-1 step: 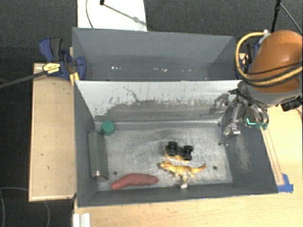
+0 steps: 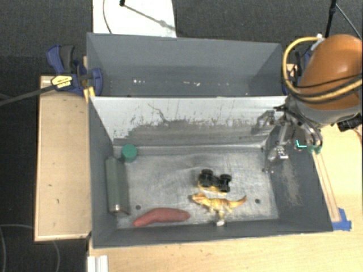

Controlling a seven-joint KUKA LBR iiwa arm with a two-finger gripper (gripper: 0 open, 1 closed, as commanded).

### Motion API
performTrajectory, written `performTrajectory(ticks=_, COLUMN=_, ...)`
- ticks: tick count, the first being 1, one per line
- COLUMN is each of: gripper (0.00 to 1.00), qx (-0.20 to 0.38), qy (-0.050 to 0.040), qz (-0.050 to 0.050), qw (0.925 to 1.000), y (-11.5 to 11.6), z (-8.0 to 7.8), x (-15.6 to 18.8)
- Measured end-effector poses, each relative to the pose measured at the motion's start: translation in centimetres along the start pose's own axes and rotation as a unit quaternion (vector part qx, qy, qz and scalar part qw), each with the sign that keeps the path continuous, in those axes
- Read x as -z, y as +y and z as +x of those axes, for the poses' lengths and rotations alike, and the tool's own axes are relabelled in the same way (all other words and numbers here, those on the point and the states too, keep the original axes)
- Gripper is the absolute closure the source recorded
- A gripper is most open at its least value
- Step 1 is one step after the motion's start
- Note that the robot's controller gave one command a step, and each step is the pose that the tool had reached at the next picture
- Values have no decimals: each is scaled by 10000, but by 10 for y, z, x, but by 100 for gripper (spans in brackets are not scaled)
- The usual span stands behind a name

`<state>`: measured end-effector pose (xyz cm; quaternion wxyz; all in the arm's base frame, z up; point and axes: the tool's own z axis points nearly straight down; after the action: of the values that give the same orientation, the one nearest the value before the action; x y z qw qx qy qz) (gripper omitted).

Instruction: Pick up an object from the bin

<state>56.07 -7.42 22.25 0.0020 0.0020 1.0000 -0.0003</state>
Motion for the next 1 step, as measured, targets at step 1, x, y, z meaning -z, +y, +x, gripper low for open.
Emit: performTrajectory(ticks=1, gripper=0, qx=53, qy=-36, qz=7, qw=10000, y=7, z=10, x=-42)
